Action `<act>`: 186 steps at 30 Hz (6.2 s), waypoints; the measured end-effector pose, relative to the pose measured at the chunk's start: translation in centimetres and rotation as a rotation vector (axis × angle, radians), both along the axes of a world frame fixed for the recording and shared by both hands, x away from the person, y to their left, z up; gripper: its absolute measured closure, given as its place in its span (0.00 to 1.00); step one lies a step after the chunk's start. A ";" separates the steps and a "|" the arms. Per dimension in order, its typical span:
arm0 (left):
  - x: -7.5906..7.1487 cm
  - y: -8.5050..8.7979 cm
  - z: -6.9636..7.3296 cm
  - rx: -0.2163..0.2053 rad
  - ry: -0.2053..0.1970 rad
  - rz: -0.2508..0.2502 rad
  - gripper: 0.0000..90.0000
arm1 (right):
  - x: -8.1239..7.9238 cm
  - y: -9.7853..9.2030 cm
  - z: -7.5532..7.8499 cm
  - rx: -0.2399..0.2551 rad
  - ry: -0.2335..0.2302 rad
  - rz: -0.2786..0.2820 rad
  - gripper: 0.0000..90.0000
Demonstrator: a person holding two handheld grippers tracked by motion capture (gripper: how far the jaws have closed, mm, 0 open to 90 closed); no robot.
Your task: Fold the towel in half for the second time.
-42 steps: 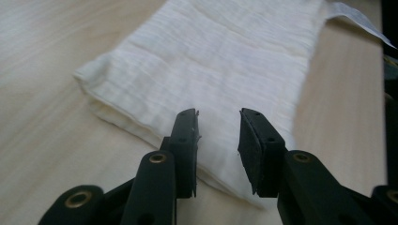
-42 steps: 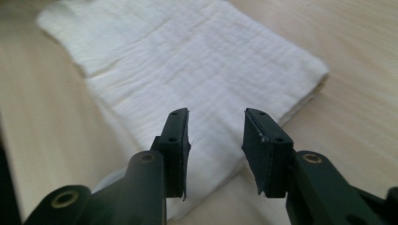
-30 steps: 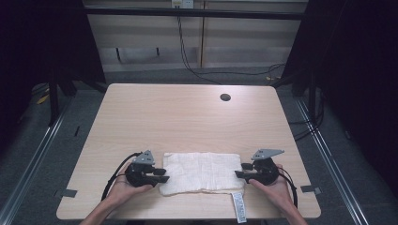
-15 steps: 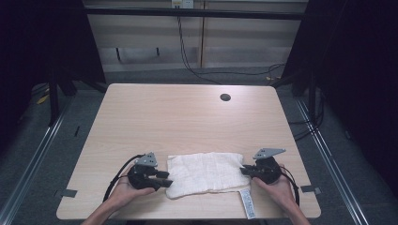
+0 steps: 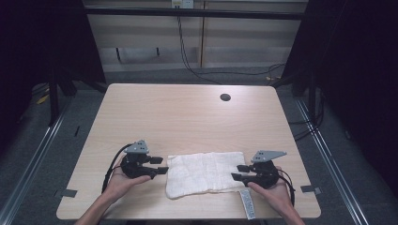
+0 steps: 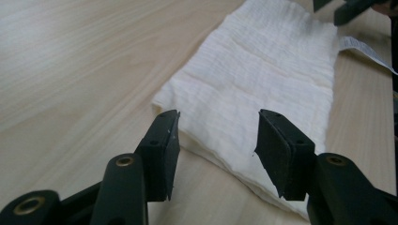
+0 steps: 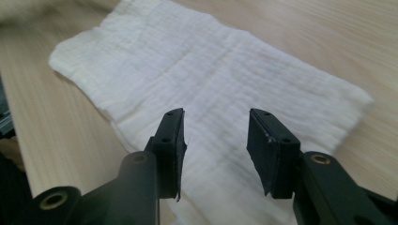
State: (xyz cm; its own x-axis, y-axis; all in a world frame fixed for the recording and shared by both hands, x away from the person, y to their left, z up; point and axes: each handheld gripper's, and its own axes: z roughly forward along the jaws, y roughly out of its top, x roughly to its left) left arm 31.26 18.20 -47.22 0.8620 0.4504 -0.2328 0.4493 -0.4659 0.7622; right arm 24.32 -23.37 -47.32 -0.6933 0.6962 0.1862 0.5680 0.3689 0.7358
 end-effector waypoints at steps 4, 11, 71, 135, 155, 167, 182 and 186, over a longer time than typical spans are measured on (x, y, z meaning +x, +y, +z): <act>0.9 0.1 0.2 0.003 0.000 0.011 0.54 | 0.4 2.0 0.1 0.004 0.016 0.058 0.64; 2.1 0.2 1.1 0.006 -0.030 0.041 0.59 | 0.2 5.5 0.4 0.008 0.035 0.151 0.63; 5.0 -0.5 -0.7 0.042 0.032 0.046 0.57 | 1.6 20.5 -2.6 -0.116 -0.063 0.444 0.91; 3.9 0.9 0.4 -0.050 0.098 0.018 0.96 | 1.4 20.9 1.6 0.057 -0.029 0.422 0.94; 3.4 4.7 2.4 -0.106 0.082 0.086 0.96 | 1.8 24.2 3.6 0.104 -0.058 0.452 0.94; 3.3 7.6 3.4 -0.093 0.071 0.143 0.96 | 2.6 26.5 4.9 0.104 -0.072 0.473 0.94; 4.3 5.6 4.2 -0.113 0.047 0.141 0.96 | 3.0 25.9 5.2 0.204 -0.097 0.431 0.94; 4.8 4.0 3.9 -0.116 0.055 0.125 0.96 | 2.9 24.4 5.1 0.209 -0.103 0.401 0.94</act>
